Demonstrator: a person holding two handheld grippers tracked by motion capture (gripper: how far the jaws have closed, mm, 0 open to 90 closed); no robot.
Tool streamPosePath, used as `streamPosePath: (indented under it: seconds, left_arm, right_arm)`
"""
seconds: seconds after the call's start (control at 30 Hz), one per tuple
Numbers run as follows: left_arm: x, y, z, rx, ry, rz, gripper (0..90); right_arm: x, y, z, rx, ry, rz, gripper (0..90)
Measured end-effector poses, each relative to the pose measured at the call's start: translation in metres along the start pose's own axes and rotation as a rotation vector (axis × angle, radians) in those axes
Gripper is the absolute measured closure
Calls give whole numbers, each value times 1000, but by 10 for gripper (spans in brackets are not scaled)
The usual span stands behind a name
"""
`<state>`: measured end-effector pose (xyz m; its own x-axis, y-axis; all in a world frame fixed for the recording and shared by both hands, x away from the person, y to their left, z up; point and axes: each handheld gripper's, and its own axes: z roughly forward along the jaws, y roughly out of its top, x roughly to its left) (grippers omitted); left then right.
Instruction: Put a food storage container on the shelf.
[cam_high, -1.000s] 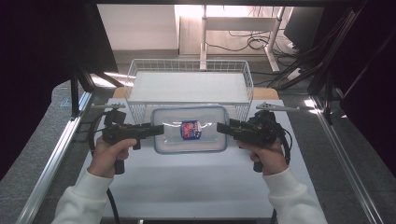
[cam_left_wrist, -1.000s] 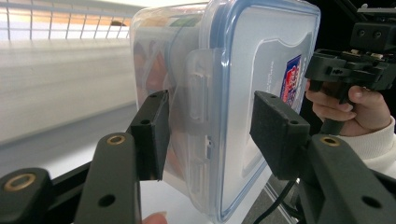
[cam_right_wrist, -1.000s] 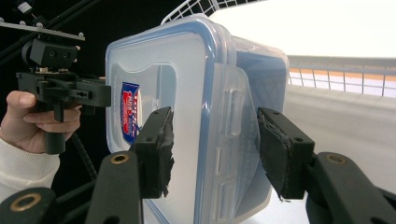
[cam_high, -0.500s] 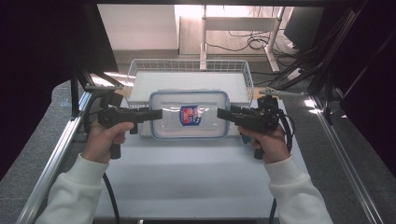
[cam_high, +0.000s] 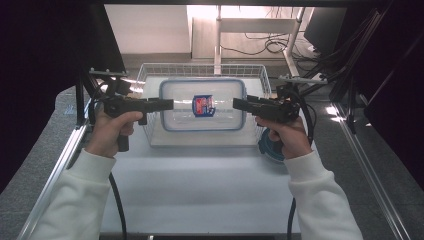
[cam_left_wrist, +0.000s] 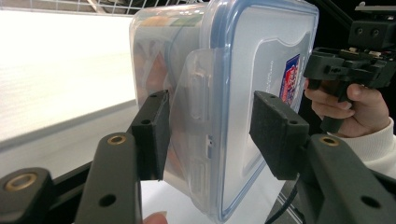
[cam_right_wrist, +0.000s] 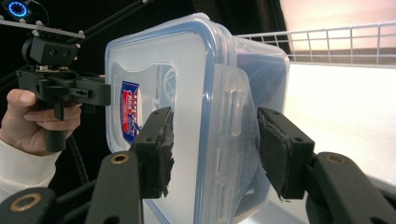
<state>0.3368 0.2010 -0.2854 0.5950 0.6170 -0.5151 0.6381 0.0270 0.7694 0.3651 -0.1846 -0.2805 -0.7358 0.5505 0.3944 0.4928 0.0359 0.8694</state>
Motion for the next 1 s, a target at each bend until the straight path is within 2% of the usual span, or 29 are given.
streamPosePath:
  seconds: [0.5,0.63,0.9,1.0]
  left_arm:
    - [11,25,6,-15,-18,-17,492]
    - [15,32,8,-17,-15,-9,493]
    - [28,46,17,-8,-19,-15,494]
    - [35,49,23,-1,-21,-25,492]
  right_arm:
    - [-11,28,8,-3,-6,-12,473]
    - [-15,36,12,3,-4,-17,473]
    - [-27,48,21,10,-4,-11,473]
    - [-36,50,27,23,-14,9,473]
